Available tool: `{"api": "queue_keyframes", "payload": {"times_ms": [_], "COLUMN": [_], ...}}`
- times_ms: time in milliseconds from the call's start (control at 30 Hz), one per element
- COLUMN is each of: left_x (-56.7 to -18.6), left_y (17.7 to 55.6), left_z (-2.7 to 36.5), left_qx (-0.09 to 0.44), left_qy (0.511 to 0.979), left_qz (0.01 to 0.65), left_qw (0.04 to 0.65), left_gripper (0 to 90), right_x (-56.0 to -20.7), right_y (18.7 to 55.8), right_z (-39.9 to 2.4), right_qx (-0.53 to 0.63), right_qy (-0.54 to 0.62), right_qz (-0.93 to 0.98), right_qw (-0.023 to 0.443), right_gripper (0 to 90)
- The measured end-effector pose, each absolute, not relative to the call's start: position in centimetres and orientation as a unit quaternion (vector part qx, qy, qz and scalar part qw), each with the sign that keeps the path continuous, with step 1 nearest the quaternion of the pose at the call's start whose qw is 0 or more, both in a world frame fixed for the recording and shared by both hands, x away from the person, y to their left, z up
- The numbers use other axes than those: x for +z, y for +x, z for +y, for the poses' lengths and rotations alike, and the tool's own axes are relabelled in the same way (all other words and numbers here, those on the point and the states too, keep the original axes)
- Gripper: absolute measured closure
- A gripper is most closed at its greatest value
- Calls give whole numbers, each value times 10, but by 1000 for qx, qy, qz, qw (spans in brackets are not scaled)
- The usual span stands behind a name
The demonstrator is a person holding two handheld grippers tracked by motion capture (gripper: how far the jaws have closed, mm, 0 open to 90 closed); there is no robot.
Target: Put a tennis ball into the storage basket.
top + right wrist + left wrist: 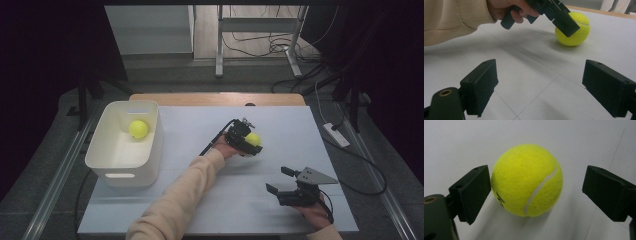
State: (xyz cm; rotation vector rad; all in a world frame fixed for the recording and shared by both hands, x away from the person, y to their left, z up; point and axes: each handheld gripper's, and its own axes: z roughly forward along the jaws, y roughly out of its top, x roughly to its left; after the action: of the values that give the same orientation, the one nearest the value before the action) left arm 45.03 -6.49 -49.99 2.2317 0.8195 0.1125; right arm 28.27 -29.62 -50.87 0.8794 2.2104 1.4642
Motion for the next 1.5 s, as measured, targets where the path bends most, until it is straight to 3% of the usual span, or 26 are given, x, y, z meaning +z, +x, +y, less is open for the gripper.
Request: {"api": "queue_keyframes", "payload": {"times_ms": [233,333,1500], "left_x": [-504,-504,-484], "left_y": [453,453,436], "left_z": [-66,-66,-42], "left_qx": [55,56,65], "left_qy": [871,872,865], "left_qz": [330,331,319], "left_qw": [359,356,382], "left_gripper": [149,258,271], "right_x": [-509,-509,-509], "right_y": [283,283,283], "right_z": [-297,-297,-297], "right_qx": [516,516,512], "right_qy": [311,310,310], "right_qz": [780,779,781], "right_qw": [173,173,177], "right_gripper": [131,131,131]}}
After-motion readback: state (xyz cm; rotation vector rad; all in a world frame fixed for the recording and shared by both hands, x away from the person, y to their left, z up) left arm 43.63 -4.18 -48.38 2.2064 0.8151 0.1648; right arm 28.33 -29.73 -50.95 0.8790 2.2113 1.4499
